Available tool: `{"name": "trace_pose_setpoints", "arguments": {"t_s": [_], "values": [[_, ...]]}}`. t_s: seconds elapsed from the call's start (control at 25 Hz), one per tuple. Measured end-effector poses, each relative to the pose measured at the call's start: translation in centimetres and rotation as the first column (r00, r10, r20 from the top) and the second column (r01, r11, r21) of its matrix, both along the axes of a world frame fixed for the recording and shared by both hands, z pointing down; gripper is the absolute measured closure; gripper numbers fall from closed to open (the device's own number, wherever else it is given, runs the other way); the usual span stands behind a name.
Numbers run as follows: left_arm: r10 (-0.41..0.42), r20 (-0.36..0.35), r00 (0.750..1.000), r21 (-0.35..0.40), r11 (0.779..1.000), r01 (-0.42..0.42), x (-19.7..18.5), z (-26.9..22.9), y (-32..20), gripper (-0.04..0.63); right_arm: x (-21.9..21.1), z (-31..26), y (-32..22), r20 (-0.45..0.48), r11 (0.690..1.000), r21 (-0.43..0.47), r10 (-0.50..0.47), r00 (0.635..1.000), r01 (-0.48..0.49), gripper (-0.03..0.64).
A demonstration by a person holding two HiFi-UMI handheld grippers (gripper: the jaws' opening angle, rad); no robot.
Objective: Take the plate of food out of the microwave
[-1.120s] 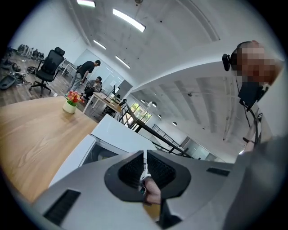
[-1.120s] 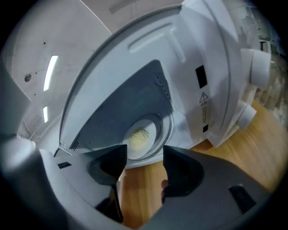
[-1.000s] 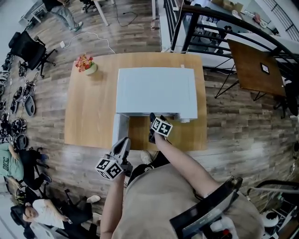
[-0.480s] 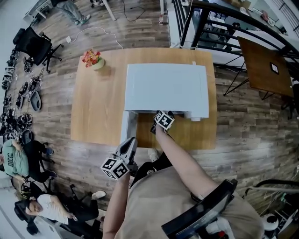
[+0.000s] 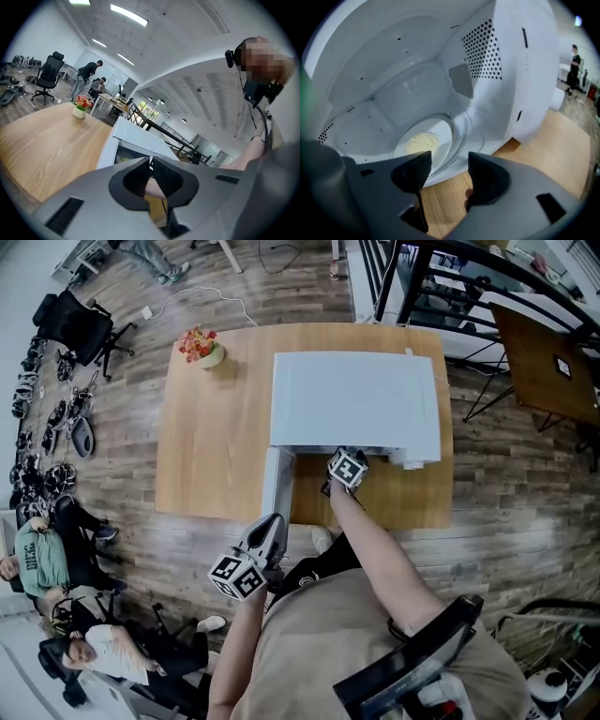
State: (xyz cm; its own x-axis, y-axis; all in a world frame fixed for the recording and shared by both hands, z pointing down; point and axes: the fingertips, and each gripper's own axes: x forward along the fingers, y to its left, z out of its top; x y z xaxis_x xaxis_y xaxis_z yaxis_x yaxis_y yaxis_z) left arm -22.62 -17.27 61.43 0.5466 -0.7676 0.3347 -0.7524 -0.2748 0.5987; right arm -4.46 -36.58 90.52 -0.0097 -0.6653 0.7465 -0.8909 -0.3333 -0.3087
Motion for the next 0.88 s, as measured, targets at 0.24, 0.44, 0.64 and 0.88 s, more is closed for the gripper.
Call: {"name": "trace_pose_setpoints", "arguments": {"t_s": [0.24, 0.44, 0.64, 0.88], "values": [[0.043, -0.011, 0.999, 0.002, 0.999, -0.043, -0.2, 0.1, 0.7, 0.592, 1.0, -0.1, 1.5, 0.253, 0.991, 0.045, 0.113, 0.961, -0.129, 0.491], [0.075, -0.012, 0.997, -0.001, 0.997, -0.075, -0.1, 0.3, 1.1, 0.592, 1.5, -0.2, 1.9, 0.533, 0.958, 0.034, 0.222, 0.816, -0.283, 0.575], [0.086, -0.017, 0.996, -0.001, 0.996, -0.086, -0.6, 0.3, 1.9, 0.592, 1.5, -1.9, 2.6, 0.678, 0.943, 0.083, 0.183, 0.712, -0.321, 0.597], [0.100, -0.027, 0.995, 0.002, 0.995, -0.100, -0.5, 0.5, 2.5, 0.592, 1.9, -3.2, 3.9, 0.762, 0.941, 0.093, 0.144, 0.632, -0.326, 0.601]]}}
